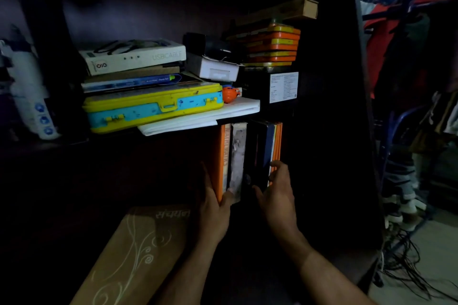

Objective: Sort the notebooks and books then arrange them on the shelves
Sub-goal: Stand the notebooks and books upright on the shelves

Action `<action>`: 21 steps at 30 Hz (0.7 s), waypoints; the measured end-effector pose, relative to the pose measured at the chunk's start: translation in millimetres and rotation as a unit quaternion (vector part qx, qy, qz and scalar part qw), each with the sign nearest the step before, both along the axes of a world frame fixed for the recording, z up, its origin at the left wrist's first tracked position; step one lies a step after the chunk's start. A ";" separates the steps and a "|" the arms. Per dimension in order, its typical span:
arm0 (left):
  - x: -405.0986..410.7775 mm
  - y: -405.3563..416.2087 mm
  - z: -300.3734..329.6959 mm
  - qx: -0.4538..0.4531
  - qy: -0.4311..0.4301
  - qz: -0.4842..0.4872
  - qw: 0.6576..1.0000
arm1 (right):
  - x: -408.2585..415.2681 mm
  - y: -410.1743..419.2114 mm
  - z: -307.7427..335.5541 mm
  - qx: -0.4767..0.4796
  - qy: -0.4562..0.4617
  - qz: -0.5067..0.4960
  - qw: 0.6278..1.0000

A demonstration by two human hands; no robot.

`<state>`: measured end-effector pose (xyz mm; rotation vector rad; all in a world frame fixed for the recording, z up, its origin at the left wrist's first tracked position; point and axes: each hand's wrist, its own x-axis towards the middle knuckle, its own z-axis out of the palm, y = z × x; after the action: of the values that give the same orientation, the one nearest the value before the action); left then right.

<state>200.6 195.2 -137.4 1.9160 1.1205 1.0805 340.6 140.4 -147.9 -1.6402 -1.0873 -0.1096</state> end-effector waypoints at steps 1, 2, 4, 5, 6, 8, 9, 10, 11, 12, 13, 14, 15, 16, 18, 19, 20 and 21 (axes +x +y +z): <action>-0.9 2.6 -1.1 0.005 -0.002 -0.006 1.000 | 0.7 1.0 -1.0 -0.010 -0.011 0.002 1.000; -2.0 6.5 -3.4 0.004 -0.005 -0.010 1.000 | 1.0 1.9 -1.7 -0.023 -0.026 0.009 0.999; -6.2 12.4 -4.9 -0.004 -0.007 -0.015 1.000 | 1.0 3.2 -0.7 -0.057 -0.063 0.031 0.996; -8.8 12.3 -2.9 -0.010 -0.007 -0.014 1.000 | 0.1 3.2 0.5 -0.077 -0.079 0.040 0.993; -10.9 12.1 -1.6 -0.016 -0.004 -0.014 1.000 | -0.9 3.0 1.3 -0.095 -0.089 0.046 0.990; -11.1 12.4 -1.8 -0.021 0.008 -0.011 1.000 | -2.1 2.6 1.7 -0.117 -0.098 0.057 0.987; -10.4 13.1 -2.2 -0.019 0.013 -0.011 1.000 | -2.9 2.1 1.8 -0.122 -0.100 0.062 0.986; -9.7 12.4 -2.0 -0.015 0.018 -0.013 1.000 | -3.3 1.2 1.8 -0.129 -0.102 0.065 0.984; -8.4 11.2 -1.3 -0.014 0.020 -0.017 1.000 | -4.1 0.1 2.1 -0.136 -0.103 0.070 0.983; -6.9 9.3 -0.2 -0.020 0.024 -0.017 0.999 | -5.1 -1.9 2.6 -0.148 -0.102 0.074 0.981; -4.1 8.4 0.5 -0.024 0.028 -0.013 0.999 | -6.6 -4.1 2.7 -0.162 -0.098 0.085 0.978; -1.3 6.5 2.6 -0.026 0.036 -0.008 0.999 | -9.6 -7.1 2.4 -0.178 -0.096 0.100 0.974; 0.2 4.9 5.2 -0.022 0.044 -0.004 0.999 | -14.9 -12.1 1.2 -0.194 -0.095 0.119 0.969; -0.1 1.9 10.9 -0.026 0.055 -0.011 0.998 | -20.7 -17.7 -0.7 -0.200 -0.095 0.141 0.965; -7.6 -1.0 21.6 -0.070 0.056 -0.049 0.995 | -38.8 -34.2 -5.4 -0.196 -0.076 0.169 0.963; -14.6 -0.7 26.7 -0.105 0.051 -0.073 0.990 | -48.0 -43.2 -7.9 -0.196 -0.064 0.171 0.964; -25.6 1.2 29.2 -0.139 0.044 -0.084 0.986 | -57.1 -53.4 -10.3 -0.198 -0.059 0.173 0.963; -37.9 4.9 31.0 -0.156 0.033 -0.083 0.984 | -63.3 -61.6 -11.8 -0.201 -0.066 0.178 0.961</action>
<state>162.6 200.2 -106.4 1.7683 1.0734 0.7091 277.3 78.8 -159.8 -1.7769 -1.5685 0.2585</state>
